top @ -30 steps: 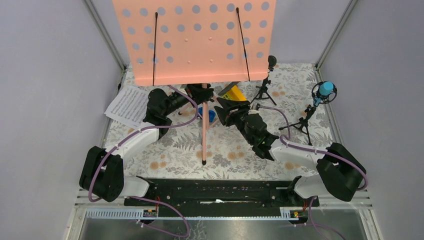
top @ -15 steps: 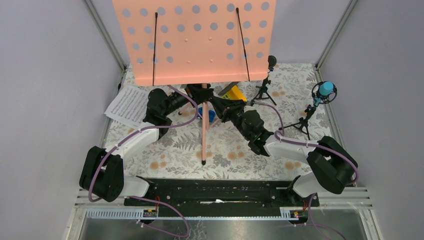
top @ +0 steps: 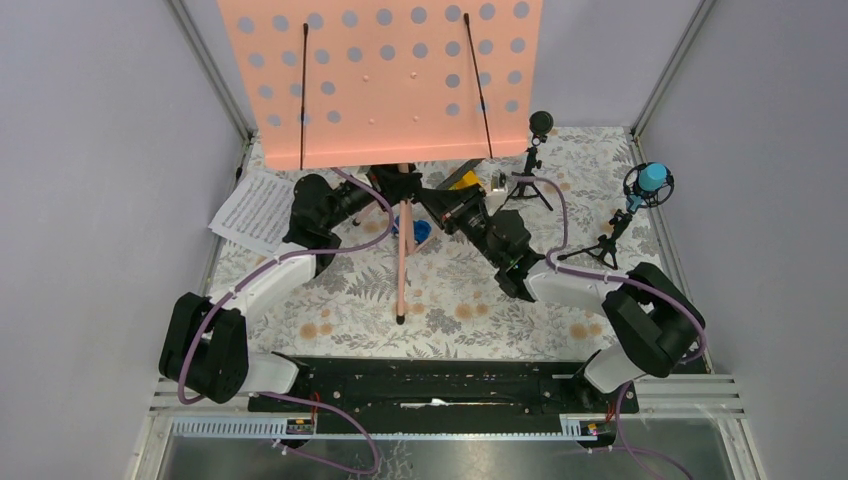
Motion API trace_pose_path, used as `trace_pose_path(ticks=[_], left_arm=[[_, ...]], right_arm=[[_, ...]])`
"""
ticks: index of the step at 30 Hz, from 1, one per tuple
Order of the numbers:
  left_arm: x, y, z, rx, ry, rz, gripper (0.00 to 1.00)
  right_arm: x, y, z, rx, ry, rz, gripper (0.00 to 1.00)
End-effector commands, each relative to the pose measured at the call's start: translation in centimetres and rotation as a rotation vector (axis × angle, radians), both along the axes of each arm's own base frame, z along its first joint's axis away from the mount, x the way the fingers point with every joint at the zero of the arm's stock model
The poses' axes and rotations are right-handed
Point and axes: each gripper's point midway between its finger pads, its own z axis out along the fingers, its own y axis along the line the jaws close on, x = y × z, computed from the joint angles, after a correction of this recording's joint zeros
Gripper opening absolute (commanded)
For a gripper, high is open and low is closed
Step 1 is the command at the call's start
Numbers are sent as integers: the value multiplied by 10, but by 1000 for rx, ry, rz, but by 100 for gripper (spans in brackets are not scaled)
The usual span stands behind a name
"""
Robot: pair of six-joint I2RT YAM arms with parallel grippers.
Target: Pack up the instrument practice props
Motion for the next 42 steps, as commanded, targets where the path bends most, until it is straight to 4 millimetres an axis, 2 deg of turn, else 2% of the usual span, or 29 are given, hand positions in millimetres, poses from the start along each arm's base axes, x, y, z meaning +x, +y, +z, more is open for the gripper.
trace_pose_path(ticks=[1, 4, 7, 9, 14, 21, 26, 30, 34, 35, 37, 40, 42], left_arm=[[-5, -8, -45, 61, 192, -42, 0], [-5, -8, -44, 60, 189, -42, 0], [-6, -8, -44, 58, 190, -43, 0], [-5, -8, -43, 58, 189, -44, 0], [-6, -8, -42, 54, 186, -45, 0], [-7, -8, -38, 45, 184, -47, 0], [-6, -8, -38, 28, 200, -58, 0], [-5, -7, -39, 23, 206, -62, 0], [-4, -6, -39, 21, 205, -58, 0], [-4, -6, -39, 21, 206, -57, 0], [-3, -5, -37, 17, 205, -57, 0], [-3, -2, -35, 17, 199, -45, 0], [-4, -1, -36, 17, 199, -39, 0]], right_arm=[[-35, 51, 1, -381, -418, 278, 0], [-36, 54, -22, -604, -526, 330, 0], [-33, 42, -46, -816, -653, 294, 0], [-35, 32, -54, -933, -764, 255, 0], [-46, 19, -53, -1159, -1090, 184, 0], [-56, 14, -60, -1518, -1359, 291, 0], [-52, 6, -70, -1903, -1492, 244, 3], [-53, 2, -86, -2225, -1579, 216, 3], [-51, 0, -80, -2386, -1602, 63, 3], [-50, -2, -75, -2409, -1586, 11, 9], [-51, -5, -61, -2417, -1547, -118, 30], [-56, -15, -41, -2382, -1456, -302, 46], [-57, -25, -34, -2339, -1356, -367, 53]])
